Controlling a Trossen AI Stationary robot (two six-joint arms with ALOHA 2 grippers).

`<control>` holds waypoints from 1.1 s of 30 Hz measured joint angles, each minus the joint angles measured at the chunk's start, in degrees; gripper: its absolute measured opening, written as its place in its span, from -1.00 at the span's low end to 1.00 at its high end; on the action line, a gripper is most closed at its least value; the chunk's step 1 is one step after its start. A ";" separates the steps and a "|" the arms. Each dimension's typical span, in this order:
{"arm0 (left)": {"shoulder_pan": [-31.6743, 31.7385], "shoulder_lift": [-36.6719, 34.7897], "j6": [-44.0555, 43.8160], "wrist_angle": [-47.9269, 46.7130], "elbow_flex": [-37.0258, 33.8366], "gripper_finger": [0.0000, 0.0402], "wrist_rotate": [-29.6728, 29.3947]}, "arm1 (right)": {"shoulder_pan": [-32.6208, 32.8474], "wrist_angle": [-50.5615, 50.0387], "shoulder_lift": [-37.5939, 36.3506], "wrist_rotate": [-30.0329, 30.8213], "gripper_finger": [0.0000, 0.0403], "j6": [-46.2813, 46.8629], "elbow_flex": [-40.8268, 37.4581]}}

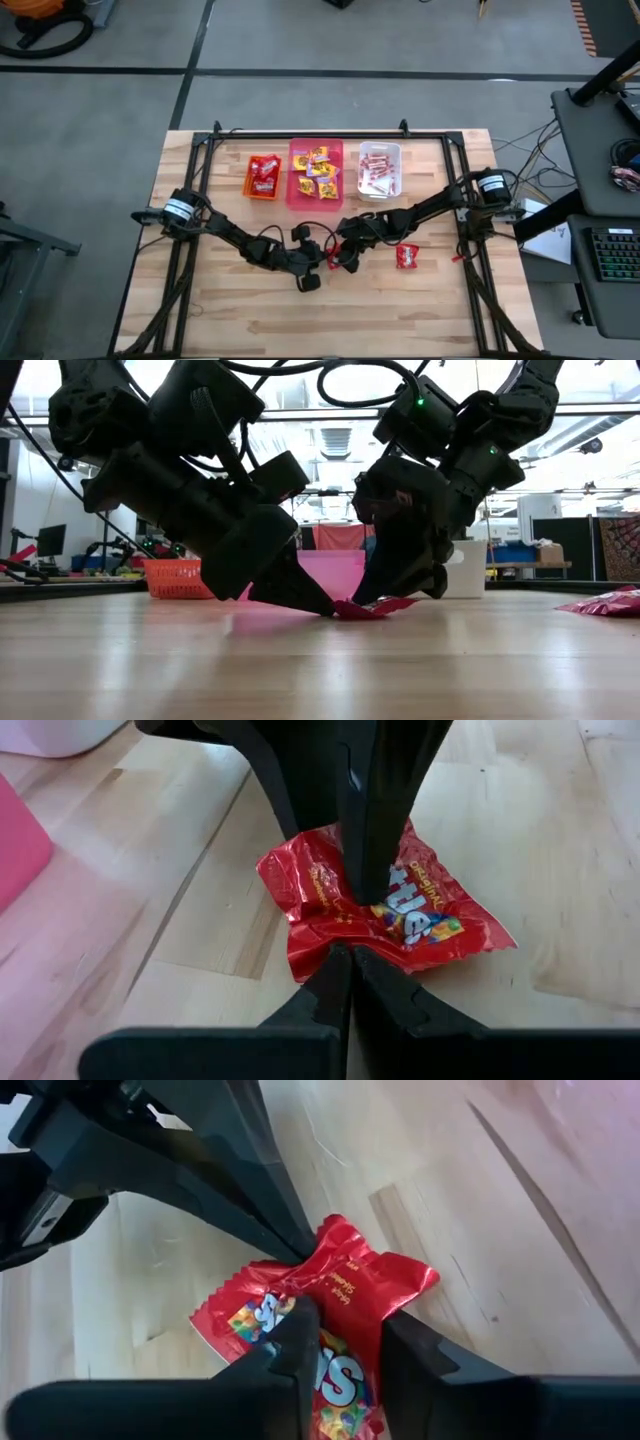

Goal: Organize candy in baskets

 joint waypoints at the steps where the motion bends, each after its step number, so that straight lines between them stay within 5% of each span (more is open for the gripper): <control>1: 0.00 0.00 0.00 0.02 0.00 -1.00 0.02 | 0.00 0.03 -0.05 -0.02 -0.63 -0.24 0.00; 7: -0.14 0.00 0.24 0.87 -0.04 -1.00 -0.01 | 0.00 0.04 -0.47 -0.32 -0.90 -2.08 0.02; 16: -0.36 -2.82 1.31 -4.30 -0.06 -1.00 -0.53 | 0.04 -4.28 -4.04 0.21 -0.93 -6.29 -0.07; 26: -0.34 -10.12 5.93 -13.40 -0.57 -1.00 -6.53 | -0.11 -16.49 -15.19 6.20 -0.94 -9.43 -0.11; 33: 0.17 -18.44 12.19 -17.58 -3.20 -1.00 -8.93 | -1.87 -20.60 -26.61 16.07 -0.94 -12.32 -0.11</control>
